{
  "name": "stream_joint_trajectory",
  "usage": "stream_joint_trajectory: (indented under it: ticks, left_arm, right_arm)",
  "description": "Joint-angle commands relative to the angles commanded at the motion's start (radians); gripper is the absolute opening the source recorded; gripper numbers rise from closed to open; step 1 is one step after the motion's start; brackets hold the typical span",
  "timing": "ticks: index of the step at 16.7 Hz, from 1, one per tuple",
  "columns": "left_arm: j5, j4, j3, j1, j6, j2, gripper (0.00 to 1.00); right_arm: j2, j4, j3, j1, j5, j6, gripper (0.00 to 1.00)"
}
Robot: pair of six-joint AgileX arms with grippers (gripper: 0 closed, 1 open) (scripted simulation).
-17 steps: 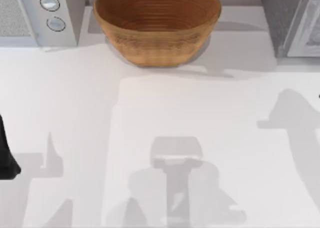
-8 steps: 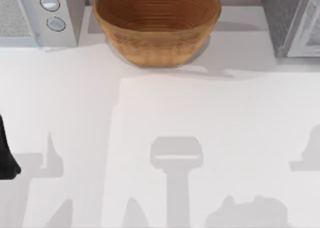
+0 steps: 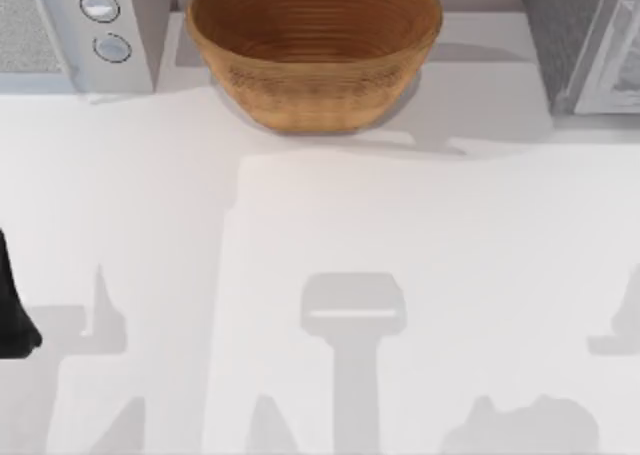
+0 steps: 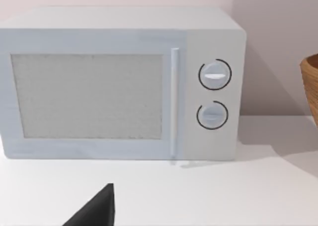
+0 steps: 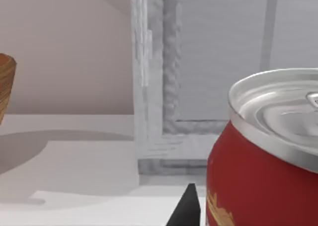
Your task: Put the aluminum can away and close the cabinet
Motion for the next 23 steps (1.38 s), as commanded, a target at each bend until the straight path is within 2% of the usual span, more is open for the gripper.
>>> stream_joint_trajectory:
  ticks: [4,8,23]
  left_arm:
    - [0.0,0.0,0.0,0.0,0.0,0.0,1.0]
    - [0.0,0.0,0.0,0.0,0.0,0.0,1.0]
    - [0.0,0.0,0.0,0.0,0.0,0.0,1.0]
  right_arm:
    - [0.027,-0.006,0.033,0.006,0.005,0.002,0.0]
    - [0.16,-0.048,0.208,0.024,0.024,0.003,0.0]
    - [1.074,-0.339,1.41,0.15,0.158,0.014,0.0]
